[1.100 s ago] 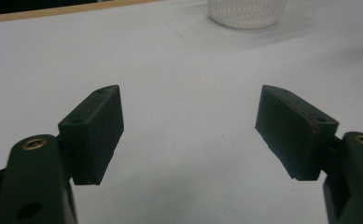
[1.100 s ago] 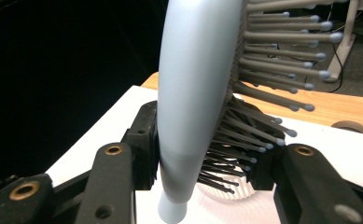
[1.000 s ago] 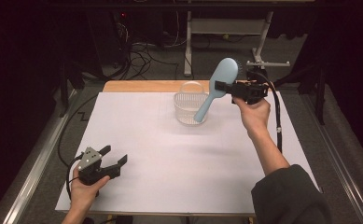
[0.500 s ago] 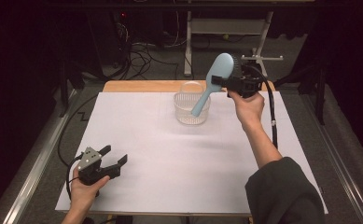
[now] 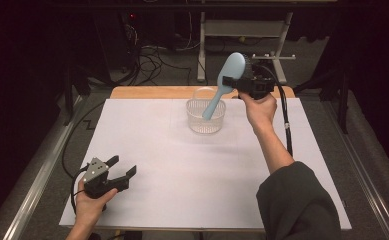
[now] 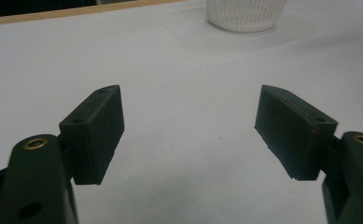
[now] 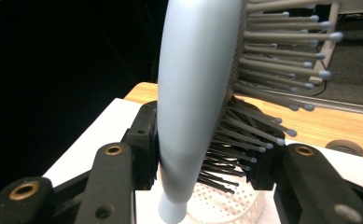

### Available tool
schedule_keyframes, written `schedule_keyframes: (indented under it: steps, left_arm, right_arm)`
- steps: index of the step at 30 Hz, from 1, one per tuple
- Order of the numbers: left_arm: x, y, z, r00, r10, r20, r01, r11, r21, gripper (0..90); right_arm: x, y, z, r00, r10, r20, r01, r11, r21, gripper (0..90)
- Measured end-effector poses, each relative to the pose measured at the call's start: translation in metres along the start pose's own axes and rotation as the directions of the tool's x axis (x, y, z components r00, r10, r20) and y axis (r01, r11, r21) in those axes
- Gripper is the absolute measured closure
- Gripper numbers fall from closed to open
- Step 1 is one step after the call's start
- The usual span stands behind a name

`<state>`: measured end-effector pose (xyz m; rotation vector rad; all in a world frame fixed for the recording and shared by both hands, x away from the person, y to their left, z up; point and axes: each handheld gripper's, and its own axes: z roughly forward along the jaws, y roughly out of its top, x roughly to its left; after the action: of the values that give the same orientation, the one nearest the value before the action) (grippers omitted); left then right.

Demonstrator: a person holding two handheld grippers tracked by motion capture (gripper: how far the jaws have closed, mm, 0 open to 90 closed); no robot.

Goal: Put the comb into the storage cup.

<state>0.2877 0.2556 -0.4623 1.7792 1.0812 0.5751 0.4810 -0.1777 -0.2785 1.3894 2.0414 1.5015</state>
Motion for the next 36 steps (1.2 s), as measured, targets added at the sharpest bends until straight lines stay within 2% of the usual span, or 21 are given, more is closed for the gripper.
schedule_keyframes:
  steps: [22, 36]
  left_arm:
    - [0.0, 0.0, 0.0, 1.0, 0.001, 0.003, -0.001, 1.0, -0.001, 25.1]
    - [0.0, 0.0, 0.0, 1.0, -0.001, 0.01, 0.001, 1.0, -0.007, 25.3]
  right_arm:
    - [0.002, 0.003, 0.026, 0.9988, -0.012, 0.047, 0.012, 1.0, 0.01, 55.8]
    - [0.005, -0.003, 0.042, 0.9973, -0.021, 0.071, 0.02, 1.0, 0.02, 55.7]
